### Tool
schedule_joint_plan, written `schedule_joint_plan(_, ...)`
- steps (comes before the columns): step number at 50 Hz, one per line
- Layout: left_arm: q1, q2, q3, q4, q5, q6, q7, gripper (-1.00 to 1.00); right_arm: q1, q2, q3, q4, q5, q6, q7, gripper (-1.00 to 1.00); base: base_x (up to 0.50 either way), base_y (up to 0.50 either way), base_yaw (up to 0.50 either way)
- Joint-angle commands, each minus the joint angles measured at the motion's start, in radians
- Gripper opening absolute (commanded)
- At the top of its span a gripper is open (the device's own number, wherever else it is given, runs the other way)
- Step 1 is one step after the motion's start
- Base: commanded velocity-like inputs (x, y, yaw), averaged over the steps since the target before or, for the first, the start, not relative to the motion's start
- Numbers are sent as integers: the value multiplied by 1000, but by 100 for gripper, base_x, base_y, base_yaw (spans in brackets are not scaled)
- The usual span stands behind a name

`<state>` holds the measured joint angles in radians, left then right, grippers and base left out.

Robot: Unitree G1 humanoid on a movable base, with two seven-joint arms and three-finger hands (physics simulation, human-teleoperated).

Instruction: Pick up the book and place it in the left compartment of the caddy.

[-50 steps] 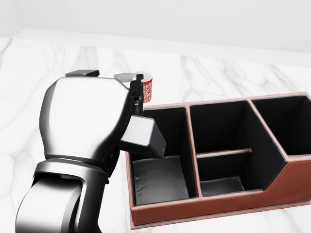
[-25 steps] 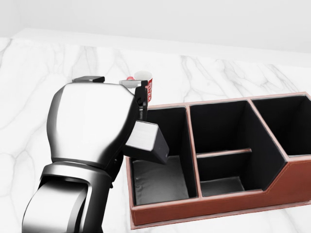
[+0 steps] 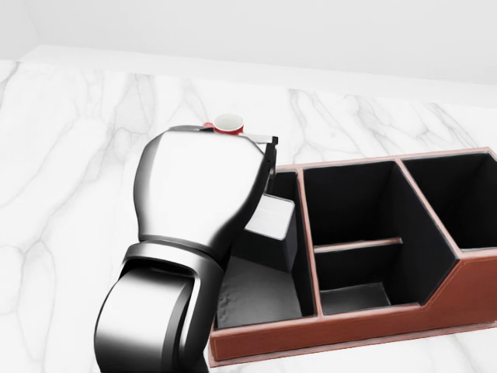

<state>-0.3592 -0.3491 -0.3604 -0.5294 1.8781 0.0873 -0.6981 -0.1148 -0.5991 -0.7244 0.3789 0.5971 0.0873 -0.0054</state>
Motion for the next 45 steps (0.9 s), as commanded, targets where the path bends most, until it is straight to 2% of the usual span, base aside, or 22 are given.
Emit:
schedule_joint_plan(1, -20, 0, -5, 58, 1, 0, 0, -100, -3, 0, 1, 4, -3, 0, 1, 100, 0, 0, 0)
schedule_joint_plan(15, -46, 0, 2, 143, 18, 0, 0, -100, -1, 0, -1, -1, -3, 0, 0, 100, 0, 0, 0)
schedule_joint_plan(29, -60, 1, 4, 209, -14, 0, 0, -100, -2, -1, 0, 4, -3, 0, -1, 100, 0, 0, 0)
schedule_joint_plan(45, -75, 7, 10, 264, -36, 0, 48, -100, -5, -3, 7, 12, -6, 0, -1, 100, 0, 0, 0)
